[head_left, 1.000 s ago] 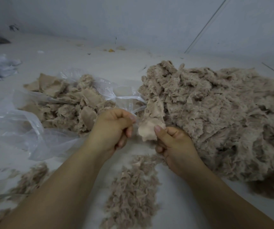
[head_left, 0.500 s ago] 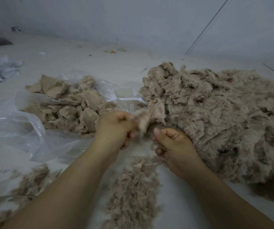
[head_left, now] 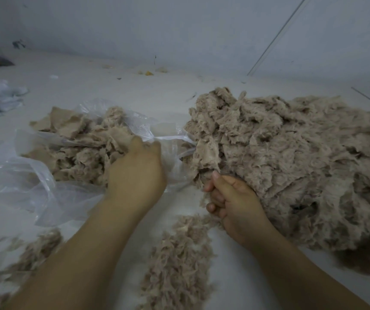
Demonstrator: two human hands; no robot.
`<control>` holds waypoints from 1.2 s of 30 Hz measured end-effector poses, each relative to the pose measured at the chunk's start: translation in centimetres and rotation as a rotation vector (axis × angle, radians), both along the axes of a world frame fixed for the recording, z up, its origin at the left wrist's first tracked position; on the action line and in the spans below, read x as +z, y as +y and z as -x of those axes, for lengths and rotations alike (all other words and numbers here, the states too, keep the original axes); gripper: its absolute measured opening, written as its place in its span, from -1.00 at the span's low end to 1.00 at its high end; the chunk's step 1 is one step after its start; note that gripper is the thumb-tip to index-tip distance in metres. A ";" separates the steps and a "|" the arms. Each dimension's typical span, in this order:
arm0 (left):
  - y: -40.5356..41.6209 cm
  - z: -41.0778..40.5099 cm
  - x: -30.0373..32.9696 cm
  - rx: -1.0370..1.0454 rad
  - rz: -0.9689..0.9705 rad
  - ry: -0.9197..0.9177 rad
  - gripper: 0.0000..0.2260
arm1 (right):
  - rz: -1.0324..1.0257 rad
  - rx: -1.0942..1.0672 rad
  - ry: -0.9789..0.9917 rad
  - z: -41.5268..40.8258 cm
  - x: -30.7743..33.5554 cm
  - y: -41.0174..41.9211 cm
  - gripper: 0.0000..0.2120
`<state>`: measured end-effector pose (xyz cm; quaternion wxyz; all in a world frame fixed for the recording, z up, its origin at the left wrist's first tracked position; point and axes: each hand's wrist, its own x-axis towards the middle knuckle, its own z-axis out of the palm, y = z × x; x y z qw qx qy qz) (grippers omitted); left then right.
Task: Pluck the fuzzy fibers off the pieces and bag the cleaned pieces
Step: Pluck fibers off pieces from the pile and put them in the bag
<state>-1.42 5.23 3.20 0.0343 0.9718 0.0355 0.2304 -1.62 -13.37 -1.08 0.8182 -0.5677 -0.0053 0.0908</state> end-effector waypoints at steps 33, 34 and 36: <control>-4.4 -0.5 -0.6 -0.332 0.826 0.115 -0.83 | 0.031 0.020 -0.008 -0.3 -0.2 0.0 -0.77; -4.7 -1.1 -0.5 -0.336 0.843 0.159 -0.76 | 0.032 0.017 -0.005 -0.4 -0.3 0.0 -0.77; -5.3 -2.0 -0.1 -0.378 0.936 0.235 -0.61 | 0.039 0.023 -0.005 -0.4 -0.5 -0.1 -0.74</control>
